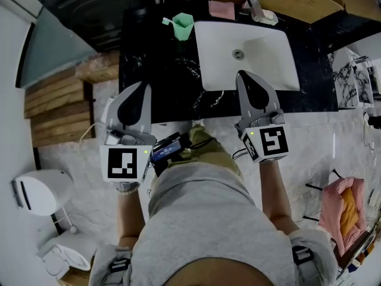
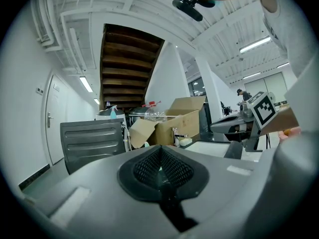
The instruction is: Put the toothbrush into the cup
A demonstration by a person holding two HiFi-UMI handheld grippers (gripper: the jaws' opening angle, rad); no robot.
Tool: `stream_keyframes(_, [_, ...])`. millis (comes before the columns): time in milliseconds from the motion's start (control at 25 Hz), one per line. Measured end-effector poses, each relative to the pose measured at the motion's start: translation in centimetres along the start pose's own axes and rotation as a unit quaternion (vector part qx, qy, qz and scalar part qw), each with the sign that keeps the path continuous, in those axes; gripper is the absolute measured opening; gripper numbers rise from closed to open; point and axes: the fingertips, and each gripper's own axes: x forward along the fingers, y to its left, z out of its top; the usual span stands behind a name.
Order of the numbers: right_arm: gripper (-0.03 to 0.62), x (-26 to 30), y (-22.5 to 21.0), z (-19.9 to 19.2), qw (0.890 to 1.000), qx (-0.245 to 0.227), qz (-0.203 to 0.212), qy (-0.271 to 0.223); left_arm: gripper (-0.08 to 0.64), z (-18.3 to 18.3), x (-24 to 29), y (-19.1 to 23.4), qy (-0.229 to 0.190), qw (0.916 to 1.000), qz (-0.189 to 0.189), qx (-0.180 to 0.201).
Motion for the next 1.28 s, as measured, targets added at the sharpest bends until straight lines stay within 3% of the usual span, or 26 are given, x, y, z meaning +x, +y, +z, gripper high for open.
stream_keyframes(1280, [-0.009, 0.8, 0.8, 1.1, 1.000, -0.014, 0.006, -0.014, 0.009, 0.3, -0.7, 0.7, -0.001, 0.9999, 0.008, 0.009])
